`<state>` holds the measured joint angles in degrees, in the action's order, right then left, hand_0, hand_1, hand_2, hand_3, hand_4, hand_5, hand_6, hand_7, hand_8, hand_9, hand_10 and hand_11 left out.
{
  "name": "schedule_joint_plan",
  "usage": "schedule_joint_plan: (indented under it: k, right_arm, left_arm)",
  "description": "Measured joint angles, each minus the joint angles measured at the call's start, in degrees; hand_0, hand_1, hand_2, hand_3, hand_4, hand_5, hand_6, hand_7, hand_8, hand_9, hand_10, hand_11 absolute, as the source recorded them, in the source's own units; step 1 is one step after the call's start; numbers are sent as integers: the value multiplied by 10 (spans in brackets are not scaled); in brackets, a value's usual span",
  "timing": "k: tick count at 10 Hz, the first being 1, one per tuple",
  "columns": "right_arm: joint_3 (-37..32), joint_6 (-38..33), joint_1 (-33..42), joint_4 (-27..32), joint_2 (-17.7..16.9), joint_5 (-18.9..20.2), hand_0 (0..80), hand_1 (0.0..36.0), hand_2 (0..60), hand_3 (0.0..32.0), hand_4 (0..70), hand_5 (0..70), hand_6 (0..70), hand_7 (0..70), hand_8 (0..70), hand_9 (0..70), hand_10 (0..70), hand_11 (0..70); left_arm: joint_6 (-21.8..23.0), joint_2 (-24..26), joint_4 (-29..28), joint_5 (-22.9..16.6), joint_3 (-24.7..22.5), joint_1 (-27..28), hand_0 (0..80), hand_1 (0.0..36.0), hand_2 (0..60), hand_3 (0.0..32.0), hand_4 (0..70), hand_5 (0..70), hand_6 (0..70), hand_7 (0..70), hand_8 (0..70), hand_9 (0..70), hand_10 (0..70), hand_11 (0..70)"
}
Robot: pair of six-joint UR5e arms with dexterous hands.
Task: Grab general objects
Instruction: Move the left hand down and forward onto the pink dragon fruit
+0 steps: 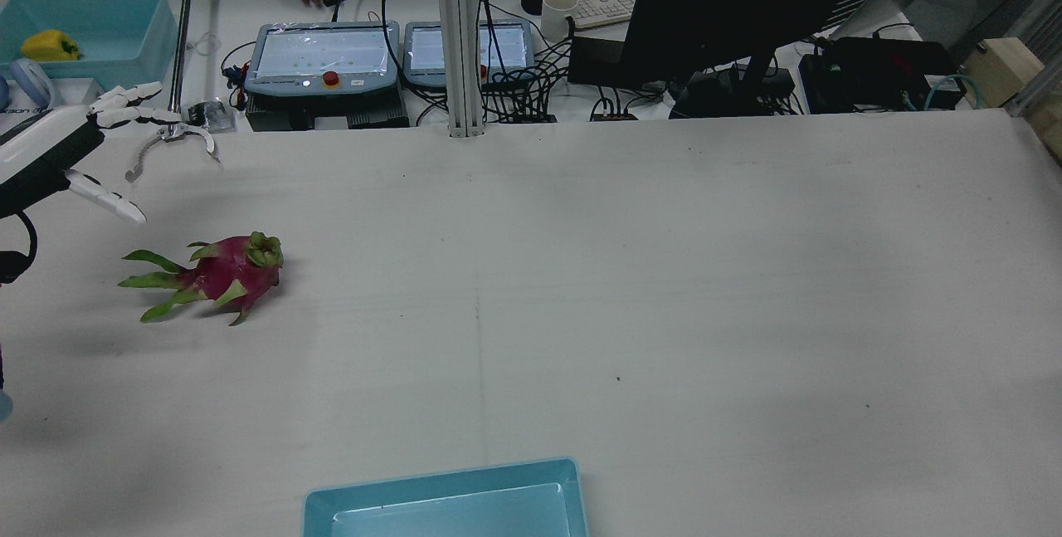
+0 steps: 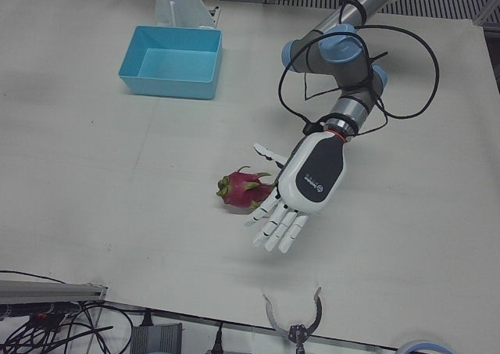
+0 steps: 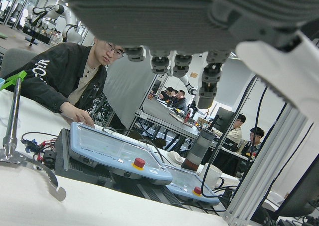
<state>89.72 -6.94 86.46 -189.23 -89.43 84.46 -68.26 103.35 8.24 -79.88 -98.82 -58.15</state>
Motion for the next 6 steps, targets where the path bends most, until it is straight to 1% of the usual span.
schedule_joint_plan:
  k: [1, 2, 3, 4, 5, 6]
  right_arm:
    - [0, 0, 0, 0, 0, 0, 0, 0, 0, 0, 0, 0, 0, 0, 0, 0, 0, 0]
    - [0, 0, 0, 0, -1, 0, 0, 0, 0, 0, 0, 0, 0, 0, 0, 0, 0, 0]
    - [1, -1, 0, 0, -2, 0, 0, 0, 0, 0, 0, 0, 0, 0, 0, 0, 0, 0]
    - [2, -1, 0, 0, -3, 0, 0, 0, 0, 0, 0, 0, 0, 0, 0, 0, 0, 0]
    - [2, -1, 1, -1, -4, 0, 0, 0, 0, 0, 0, 0, 0, 0, 0, 0, 0, 0]
    - [3, -1, 1, -1, -4, 0, 0, 0, 0, 0, 0, 0, 0, 0, 0, 0, 0, 0]
  left_arm:
    - [-30, 1, 16, 1, -12, 4, 466, 83, 2, 158, 32, 154, 3, 81, 112, 2, 3, 9]
    - [-60, 2, 27, 9, -22, 9, 466, 83, 0, 216, 3, 148, 0, 69, 109, 0, 0, 0]
    - [-92, 2, 35, 26, -28, 24, 468, 85, 0, 238, 0, 138, 0, 62, 106, 0, 0, 0]
    - [-123, 2, 42, 57, -33, 53, 470, 88, 0, 276, 0, 142, 0, 57, 104, 0, 0, 0]
    - [-146, 2, 51, 96, -37, 89, 467, 85, 0, 276, 0, 139, 0, 53, 105, 0, 0, 0]
    - [-161, 3, 59, 130, -39, 123, 451, 67, 0, 276, 0, 115, 0, 44, 104, 0, 0, 0]
